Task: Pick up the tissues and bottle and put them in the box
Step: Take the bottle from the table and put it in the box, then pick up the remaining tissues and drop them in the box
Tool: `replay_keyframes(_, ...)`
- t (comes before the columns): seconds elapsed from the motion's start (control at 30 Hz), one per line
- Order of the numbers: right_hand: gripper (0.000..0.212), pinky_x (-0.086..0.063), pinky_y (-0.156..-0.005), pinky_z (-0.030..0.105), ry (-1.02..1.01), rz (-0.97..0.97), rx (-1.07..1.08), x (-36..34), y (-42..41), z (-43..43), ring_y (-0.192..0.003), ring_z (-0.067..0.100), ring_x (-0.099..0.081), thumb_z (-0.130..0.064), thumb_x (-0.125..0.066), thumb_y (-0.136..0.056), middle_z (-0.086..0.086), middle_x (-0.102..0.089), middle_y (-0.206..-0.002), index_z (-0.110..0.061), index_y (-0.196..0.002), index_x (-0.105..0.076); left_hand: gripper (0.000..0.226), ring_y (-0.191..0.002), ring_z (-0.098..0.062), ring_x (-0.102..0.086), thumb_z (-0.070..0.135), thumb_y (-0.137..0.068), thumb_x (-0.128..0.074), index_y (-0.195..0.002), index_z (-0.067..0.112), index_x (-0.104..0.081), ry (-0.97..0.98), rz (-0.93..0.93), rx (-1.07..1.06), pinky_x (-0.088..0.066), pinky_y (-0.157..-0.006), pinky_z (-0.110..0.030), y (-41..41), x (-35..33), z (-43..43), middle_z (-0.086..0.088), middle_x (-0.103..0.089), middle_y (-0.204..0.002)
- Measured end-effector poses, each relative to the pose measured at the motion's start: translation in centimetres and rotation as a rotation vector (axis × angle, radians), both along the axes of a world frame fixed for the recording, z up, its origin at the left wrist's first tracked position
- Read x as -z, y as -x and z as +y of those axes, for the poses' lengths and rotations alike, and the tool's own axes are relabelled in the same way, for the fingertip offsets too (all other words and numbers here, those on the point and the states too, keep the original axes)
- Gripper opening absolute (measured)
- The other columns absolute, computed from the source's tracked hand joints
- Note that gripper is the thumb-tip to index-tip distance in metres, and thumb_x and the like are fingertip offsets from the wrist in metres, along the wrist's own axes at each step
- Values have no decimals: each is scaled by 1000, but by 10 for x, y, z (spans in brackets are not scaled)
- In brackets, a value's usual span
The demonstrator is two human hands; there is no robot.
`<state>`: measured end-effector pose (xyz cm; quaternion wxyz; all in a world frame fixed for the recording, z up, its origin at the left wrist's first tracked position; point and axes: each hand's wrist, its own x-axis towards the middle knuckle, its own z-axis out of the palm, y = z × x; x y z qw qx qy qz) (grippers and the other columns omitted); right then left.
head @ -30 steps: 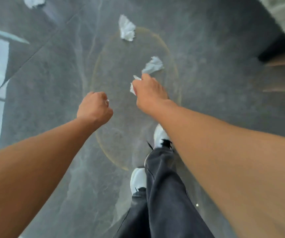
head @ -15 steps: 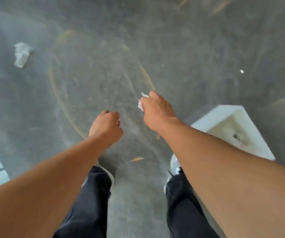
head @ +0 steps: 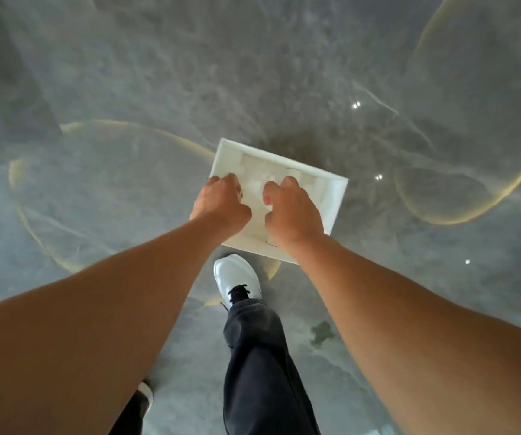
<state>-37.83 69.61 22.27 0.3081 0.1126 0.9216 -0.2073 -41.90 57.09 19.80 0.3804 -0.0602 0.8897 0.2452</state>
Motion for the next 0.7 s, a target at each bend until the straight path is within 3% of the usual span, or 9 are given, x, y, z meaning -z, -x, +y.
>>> replay_keyframes(0.1,49,-52,-78,39,39,-23,120,11,-12,13,-104,31,-54,-17,-64,-81,7,-44,-124,-27,-126,-46,82,-114,-30,-49,32,-61,-79,-129,20,-36,4,-34,56,-41,-84,-37,-5,9,15,-6,-48,-123)
replay_keyframes(0.17,62,-48,-76,36,25,-78,161,15,-20,18,-107,33,-51,-19,-66,-79,8,-40,-131,-30,-133,-38,95,-121,-31,-44,30,-60,-80,-138,20,-26,19,-49,65,-40,-93,-39,-10,12,10,-8,-43,-133)
replay_keyframes(0.3,59,-39,-73,35,-69,-180,122,16,-32,14,-113,34,-49,-10,-57,-83,10,-41,-131,-23,-136,-35,72,-115,-33,-46,13,-65,-70,-128,15,-36,117,-59,68,-43,-85,-38,-16,14,-29,-11,-47,-123)
replay_keyframes(0.43,55,-48,-84,40,-92,-299,14,8,-21,-20,-113,35,-50,-10,-57,-82,13,-44,-125,-15,-133,-39,62,-112,-33,-49,10,-68,-64,-126,16,-45,138,-88,43,-46,-84,-36,-22,12,-97,-11,-46,-124)
replay_keyframes(0.53,48,-48,-88,42,-78,-322,-53,-1,-2,-65,-113,35,-50,-12,-56,-83,14,-45,-124,-13,-130,-43,60,-113,-34,-50,11,-69,-61,-127,17,-48,143,-127,25,-47,-91,-38,-24,10,-158,-12,-45,-125)
replay_keyframes(0.7,40,-47,-95,41,-98,-296,-190,-11,35,-184,-116,35,-50,-16,-56,-83,14,-51,-122,-11,-122,-50,48,-108,-32,-53,10,-70,-62,-117,15,-56,80,-109,-144,-43,-87,-31,-25,-5,-282,-14,-54,-115)
